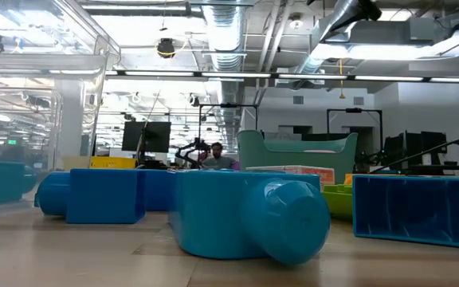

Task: Pick & Place Toys
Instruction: Put the blue game pieces into the transparent bin

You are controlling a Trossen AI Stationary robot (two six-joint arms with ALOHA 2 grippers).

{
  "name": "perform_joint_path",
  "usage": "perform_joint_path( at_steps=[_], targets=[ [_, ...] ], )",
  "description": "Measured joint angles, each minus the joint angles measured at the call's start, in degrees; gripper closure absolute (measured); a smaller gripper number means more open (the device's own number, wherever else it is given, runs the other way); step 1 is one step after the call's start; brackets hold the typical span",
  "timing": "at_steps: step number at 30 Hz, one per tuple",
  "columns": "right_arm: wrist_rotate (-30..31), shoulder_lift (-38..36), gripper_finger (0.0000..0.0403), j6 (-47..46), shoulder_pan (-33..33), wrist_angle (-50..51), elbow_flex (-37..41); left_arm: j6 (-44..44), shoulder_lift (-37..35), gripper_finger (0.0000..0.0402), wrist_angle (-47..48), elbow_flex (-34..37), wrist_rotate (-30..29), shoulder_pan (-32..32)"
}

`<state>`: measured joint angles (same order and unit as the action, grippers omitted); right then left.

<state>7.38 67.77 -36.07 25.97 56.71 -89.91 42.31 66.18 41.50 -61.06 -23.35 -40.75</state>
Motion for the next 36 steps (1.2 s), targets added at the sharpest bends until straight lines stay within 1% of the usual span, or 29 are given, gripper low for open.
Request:
perform_joint_path(
  at_steps=[2, 3, 6, 9, 13, 17, 20, 24, 27, 31, 33, 36],
  targets=[
    [0.0, 0.0, 0.0017, 0.0, -0.2, 0.0, 0.0, 0.0, -1.5, 0.016, -0.8, 0.0, -4.4, 0.3],
    [0.0, 0.0, 0.0017, 0.0, -0.3, 0.0, 0.0, 0.0, -2.2, 0.016, -0.9, 0.0, -5.6, 0.9],
    [0.0, 0.0, 0.0017, 0.0, -0.2, 0.0, 0.0, -0.5, -3.2, 0.016, -0.9, 0.0, -6.3, 3.9],
    [0.0, 0.0, 0.0017, 0.0, -0.2, 0.1, 0.0, -5.3, -3.3, 0.016, -2.8, 0.0, -5.9, 7.4],
    [0.0, 0.0, 0.0017, 0.1, 0.1, 0.1, 0.0, -13.2, -2.7, 0.016, -6.9, 0.0, -1.7, 13.7],
    [0.0, 0.0, 0.0017, 0.5, 0.1, 0.4, 0.0, -18.5, -2.0, 0.016, -9.8, 0.0, 2.5, 21.3],
    [0.1, 0.0, 0.0017, 1.2, 0.1, 0.5, 0.0, -23.2, -0.9, 0.016, -11.1, 0.0, 6.7, 26.9],
    [0.1, 0.0, 0.0017, 1.5, 0.1, 1.2, 0.0, -29.6, 1.9, 0.016, -15.0, 0.0, 12.7, 34.3],
    [0.1, 0.0, 0.0017, 1.8, 0.4, 1.3, 0.0, -31.4, 5.2, 0.016, -19.4, 0.0, 16.7, 39.0],
    [0.1, 0.0, 0.0017, 1.8, 1.1, 1.4, 0.0, -31.5, 10.2, 0.016, -26.1, -0.2, 21.7, 42.7],
    [0.1, 0.0, 0.0017, 2.2, 1.5, 1.4, 0.0, -32.6, 13.1, 0.016, -25.9, -2.0, 24.3, 43.6],
    [0.1, 0.0, 0.0017, 2.2, 2.1, 1.4, 0.0, -36.7, 18.2, 0.016, -24.9, -6.8, 25.5, 43.8]
  ],
)
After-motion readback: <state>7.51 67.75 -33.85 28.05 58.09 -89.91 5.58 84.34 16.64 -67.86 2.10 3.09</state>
